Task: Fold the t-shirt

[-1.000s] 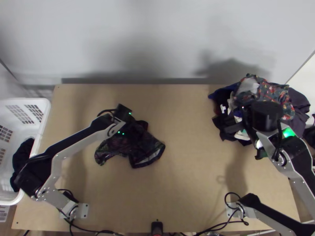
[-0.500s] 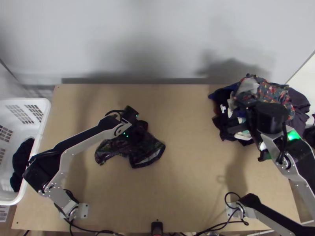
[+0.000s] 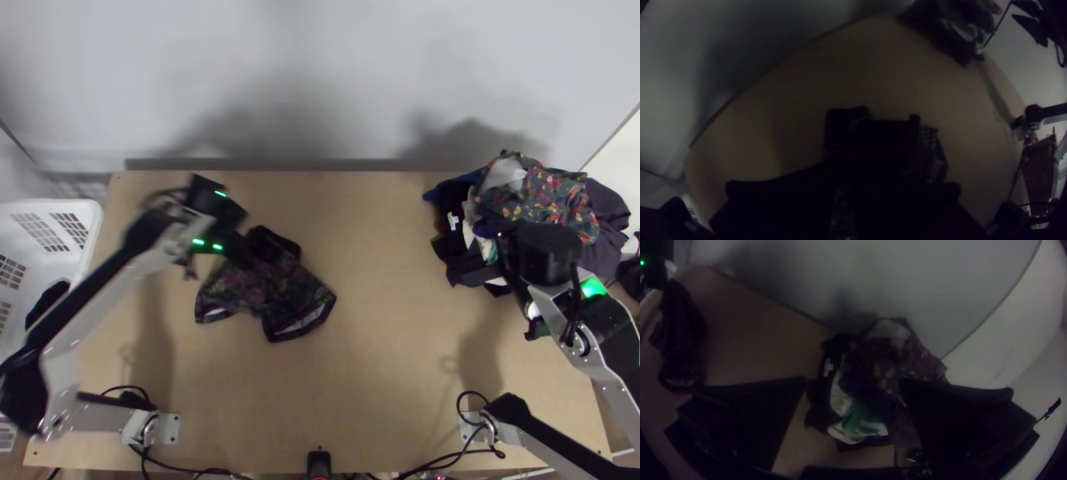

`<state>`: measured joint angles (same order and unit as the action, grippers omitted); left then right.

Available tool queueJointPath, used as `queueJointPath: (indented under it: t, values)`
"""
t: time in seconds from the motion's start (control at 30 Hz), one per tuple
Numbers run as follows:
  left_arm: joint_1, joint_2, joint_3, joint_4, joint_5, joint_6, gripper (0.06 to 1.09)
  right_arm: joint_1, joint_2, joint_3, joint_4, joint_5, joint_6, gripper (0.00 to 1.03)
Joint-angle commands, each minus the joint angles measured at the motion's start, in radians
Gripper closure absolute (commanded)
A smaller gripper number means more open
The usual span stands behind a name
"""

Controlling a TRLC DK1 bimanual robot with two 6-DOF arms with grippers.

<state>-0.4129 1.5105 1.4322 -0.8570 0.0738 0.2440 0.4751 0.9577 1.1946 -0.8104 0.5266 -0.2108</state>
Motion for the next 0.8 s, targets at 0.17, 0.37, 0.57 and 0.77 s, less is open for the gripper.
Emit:
queueJointPath:
  t: [0.17,0.37,0.57,0.77]
  values:
    - [0.178,-0.240,0.323,-0.336,0.506,-0.005,0.86,0.059,-0.013,-0.030,-0.015,-0.076,0.014,0.06]
    - [0.042,-0.245,0.343,-0.410,0.570,-0.005,0.85,0.097,0.046,-0.061,-0.027,-0.359,0.134,0.06]
    - [-0.079,-0.197,0.323,-0.409,0.567,-0.018,0.84,0.204,0.170,0.019,-0.050,-0.445,0.133,0.05]
    - [-0.107,-0.067,0.189,-0.290,0.560,-0.012,0.84,0.227,0.228,0.054,-0.073,-0.453,0.128,0.05]
